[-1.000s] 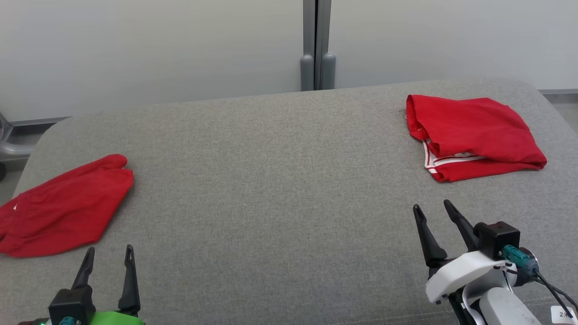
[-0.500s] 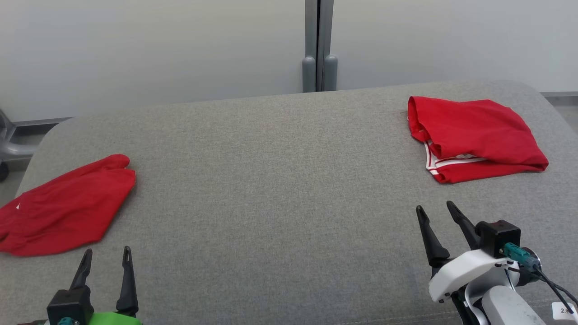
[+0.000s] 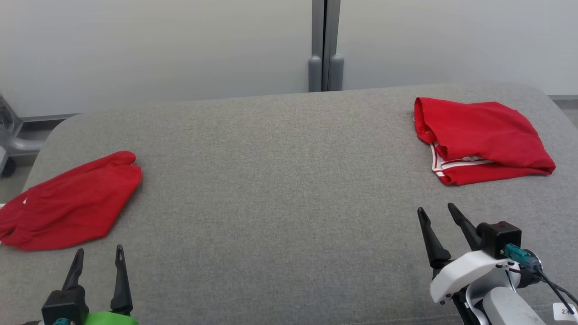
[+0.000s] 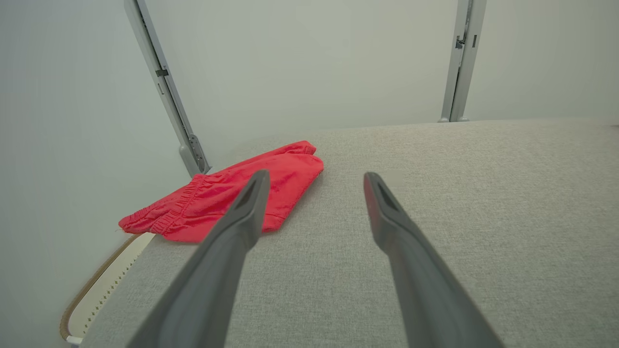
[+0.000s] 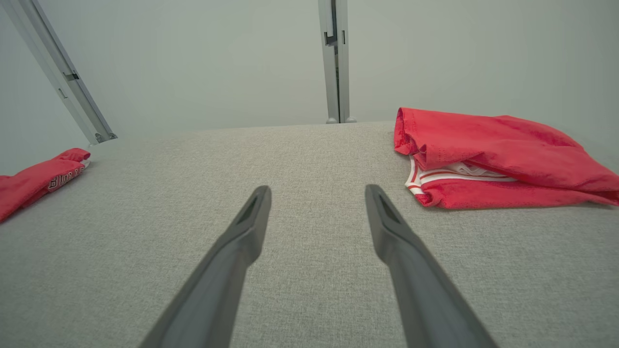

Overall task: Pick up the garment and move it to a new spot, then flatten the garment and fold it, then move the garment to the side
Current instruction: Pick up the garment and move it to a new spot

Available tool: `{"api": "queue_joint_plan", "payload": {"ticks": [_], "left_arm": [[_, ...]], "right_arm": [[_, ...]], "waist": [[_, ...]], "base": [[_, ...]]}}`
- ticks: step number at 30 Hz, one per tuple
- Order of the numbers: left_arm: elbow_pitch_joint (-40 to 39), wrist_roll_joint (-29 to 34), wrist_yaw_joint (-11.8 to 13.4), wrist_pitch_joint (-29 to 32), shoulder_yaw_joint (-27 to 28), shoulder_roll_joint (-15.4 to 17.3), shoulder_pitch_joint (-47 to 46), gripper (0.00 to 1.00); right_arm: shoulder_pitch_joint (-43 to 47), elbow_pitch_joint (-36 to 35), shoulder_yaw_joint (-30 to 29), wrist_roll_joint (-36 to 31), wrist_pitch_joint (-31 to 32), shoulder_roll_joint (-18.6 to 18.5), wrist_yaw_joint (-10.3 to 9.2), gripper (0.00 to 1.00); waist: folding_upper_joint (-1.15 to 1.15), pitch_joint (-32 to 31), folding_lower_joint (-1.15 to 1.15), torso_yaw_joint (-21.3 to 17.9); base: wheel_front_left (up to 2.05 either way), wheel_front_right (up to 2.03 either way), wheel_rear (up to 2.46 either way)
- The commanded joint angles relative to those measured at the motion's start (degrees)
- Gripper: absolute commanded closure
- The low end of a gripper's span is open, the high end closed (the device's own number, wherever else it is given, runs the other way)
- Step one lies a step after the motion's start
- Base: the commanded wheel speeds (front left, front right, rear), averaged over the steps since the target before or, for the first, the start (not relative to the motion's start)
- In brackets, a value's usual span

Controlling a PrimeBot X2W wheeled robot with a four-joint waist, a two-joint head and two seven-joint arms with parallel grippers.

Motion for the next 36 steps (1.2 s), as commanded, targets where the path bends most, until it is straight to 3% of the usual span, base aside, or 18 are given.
{"api": "queue_joint_plan", "payload": {"ticks": [1, 36], "left_arm": [[-0.20, 0.16, 0.21, -0.24, -0.11, 0.42, 0.24, 0.00], [-2.48, -0.97, 2.12, 1.89, -0.51, 3.03, 2.40, 0.00]], "right_arm": [[0.33, 0.16, -0.02, 0.25, -0.17, -0.08, -0.03, 0.00], [1.78, 1.70, 3.38, 2.18, -0.27, 0.82, -0.03, 0.00]], "waist": [[0.00, -0.03, 0.00, 0.73], [0.00, -1.58, 0.00, 24.78]], "base": [[0.00, 0.00, 0.00], [0.00, 0.00, 0.00]]}}
